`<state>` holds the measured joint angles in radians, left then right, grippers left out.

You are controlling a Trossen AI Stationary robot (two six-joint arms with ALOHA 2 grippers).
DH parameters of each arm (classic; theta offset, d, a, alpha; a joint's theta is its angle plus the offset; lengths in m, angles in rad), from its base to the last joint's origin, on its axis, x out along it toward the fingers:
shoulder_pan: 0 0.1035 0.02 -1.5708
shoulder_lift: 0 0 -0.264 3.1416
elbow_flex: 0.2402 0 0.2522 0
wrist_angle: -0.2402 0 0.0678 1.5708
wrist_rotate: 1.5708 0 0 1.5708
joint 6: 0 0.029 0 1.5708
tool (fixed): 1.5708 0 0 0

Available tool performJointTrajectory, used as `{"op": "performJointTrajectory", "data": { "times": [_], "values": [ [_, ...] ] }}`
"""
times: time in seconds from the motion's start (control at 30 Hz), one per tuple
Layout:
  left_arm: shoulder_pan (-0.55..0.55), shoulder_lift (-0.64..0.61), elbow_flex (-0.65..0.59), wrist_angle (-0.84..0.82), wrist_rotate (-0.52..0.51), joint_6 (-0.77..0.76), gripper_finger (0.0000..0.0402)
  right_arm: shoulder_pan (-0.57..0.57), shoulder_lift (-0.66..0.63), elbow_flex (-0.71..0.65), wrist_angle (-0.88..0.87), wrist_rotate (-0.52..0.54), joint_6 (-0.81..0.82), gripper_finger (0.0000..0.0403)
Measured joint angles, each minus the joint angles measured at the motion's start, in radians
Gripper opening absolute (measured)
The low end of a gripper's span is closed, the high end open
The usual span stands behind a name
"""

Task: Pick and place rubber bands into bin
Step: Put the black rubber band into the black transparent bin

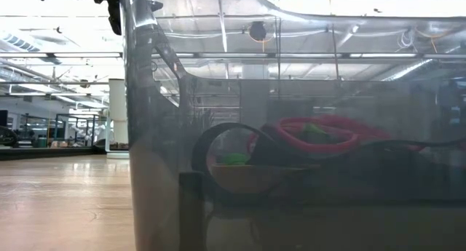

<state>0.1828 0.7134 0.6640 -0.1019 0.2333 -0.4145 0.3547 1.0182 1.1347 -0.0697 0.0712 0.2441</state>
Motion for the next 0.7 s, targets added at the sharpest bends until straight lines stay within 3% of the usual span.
{"op": "performJointTrajectory", "data": {
  "times": [0.2, 0.7],
  "values": [
    [0.000, 0.000, 0.000, 0.000, 0.000, 0.001, 0.0230, 0.098, 0.212, 0.144, -0.219, 0.037, 0.018, 0.0000],
    [0.000, 0.000, 0.000, -0.001, -0.001, 0.081, 0.0230, 0.239, 0.578, 0.153, -0.286, 0.032, 0.168, 0.0000]
  ]
}}
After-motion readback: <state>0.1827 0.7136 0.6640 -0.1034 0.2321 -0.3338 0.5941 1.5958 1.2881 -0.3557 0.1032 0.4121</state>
